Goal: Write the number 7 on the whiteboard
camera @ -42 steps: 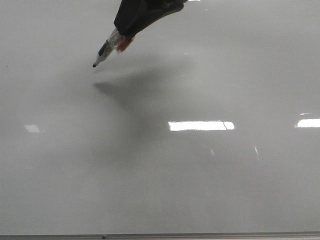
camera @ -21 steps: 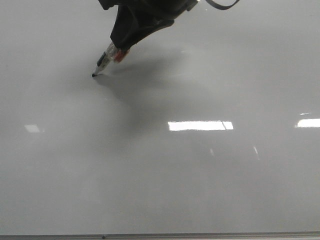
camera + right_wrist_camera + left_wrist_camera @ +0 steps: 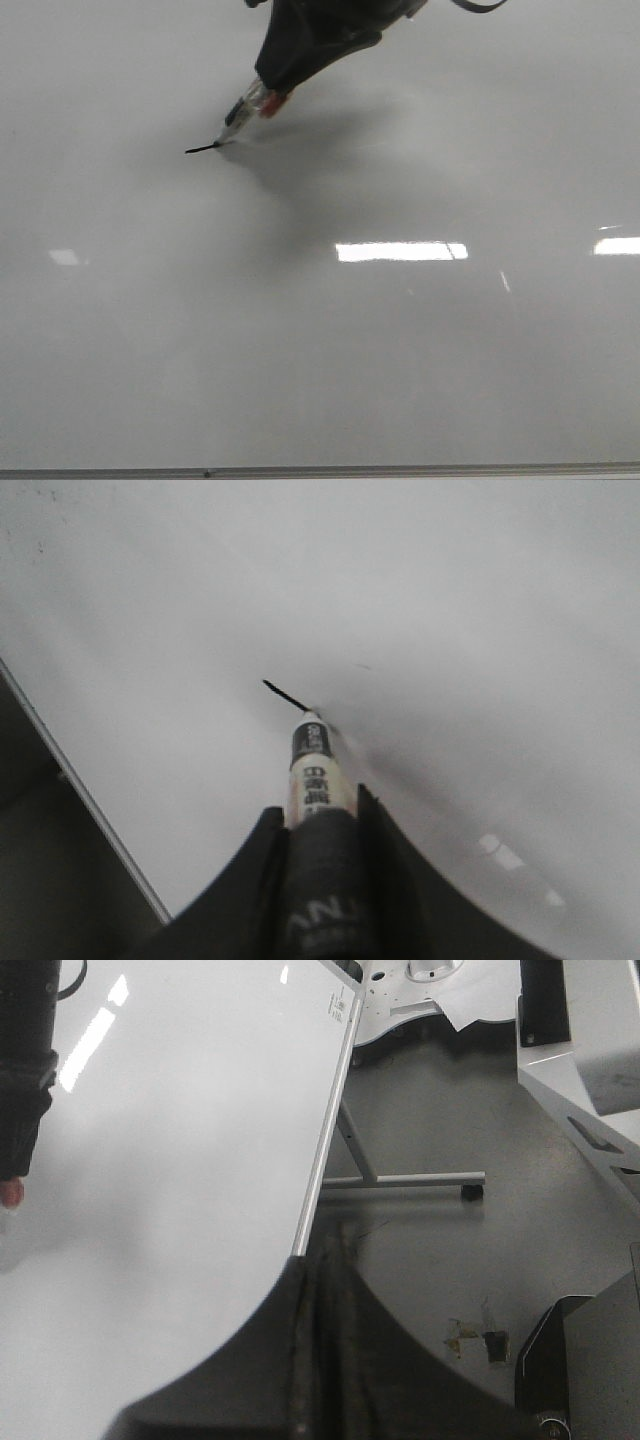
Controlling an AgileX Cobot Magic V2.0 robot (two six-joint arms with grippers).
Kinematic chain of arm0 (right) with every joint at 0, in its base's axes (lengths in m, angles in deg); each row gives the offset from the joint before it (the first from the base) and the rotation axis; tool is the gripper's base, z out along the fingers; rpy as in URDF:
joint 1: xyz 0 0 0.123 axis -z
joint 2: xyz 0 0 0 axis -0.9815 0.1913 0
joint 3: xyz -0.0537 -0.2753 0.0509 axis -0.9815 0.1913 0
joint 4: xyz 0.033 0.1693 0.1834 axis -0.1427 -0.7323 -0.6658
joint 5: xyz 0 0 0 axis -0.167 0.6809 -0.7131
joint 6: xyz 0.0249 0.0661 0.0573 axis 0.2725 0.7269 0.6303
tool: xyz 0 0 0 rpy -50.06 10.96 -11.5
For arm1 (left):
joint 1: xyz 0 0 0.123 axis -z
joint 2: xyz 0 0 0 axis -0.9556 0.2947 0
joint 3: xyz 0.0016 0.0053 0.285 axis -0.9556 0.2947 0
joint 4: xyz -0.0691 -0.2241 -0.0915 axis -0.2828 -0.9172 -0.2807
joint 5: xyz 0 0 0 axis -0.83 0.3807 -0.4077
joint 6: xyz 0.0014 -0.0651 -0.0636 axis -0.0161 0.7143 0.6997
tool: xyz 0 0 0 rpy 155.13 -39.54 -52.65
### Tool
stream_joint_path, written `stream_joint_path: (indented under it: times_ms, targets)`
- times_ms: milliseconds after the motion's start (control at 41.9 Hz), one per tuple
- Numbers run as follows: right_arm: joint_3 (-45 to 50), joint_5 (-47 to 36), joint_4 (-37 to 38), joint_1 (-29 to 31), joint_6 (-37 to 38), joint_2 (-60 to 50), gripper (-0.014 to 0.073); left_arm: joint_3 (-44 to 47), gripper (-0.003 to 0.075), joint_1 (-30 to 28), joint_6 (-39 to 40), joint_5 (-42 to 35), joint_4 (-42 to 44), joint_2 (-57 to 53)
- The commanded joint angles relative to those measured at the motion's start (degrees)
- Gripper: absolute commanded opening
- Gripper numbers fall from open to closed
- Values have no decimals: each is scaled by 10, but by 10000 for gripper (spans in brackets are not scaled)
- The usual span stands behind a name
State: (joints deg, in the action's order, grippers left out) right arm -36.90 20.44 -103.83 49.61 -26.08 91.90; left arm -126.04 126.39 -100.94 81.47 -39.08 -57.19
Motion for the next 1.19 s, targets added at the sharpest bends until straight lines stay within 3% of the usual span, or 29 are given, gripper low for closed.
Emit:
stream_joint_path:
  times_ms: [0,167,334,906,1168]
  targets:
    - [12,-47,7,37,-6,-55,-59,-14,-20,2,7,-36,-14,3]
    - [64,-46,20,87,-6,-96,-59,-14,-20,2,7,-36,-14,3]
    - [80,-29,28,92,-6,-104,-59,-14,-20,2,7,-38,-14,3]
    - [80,-23,29,-22,-6,-3,-59,-14,-20,2,7,-41,-14,3]
    - [77,95,29,-92,-63,-134,-59,-14,-20,2,7,-42,-14,3]
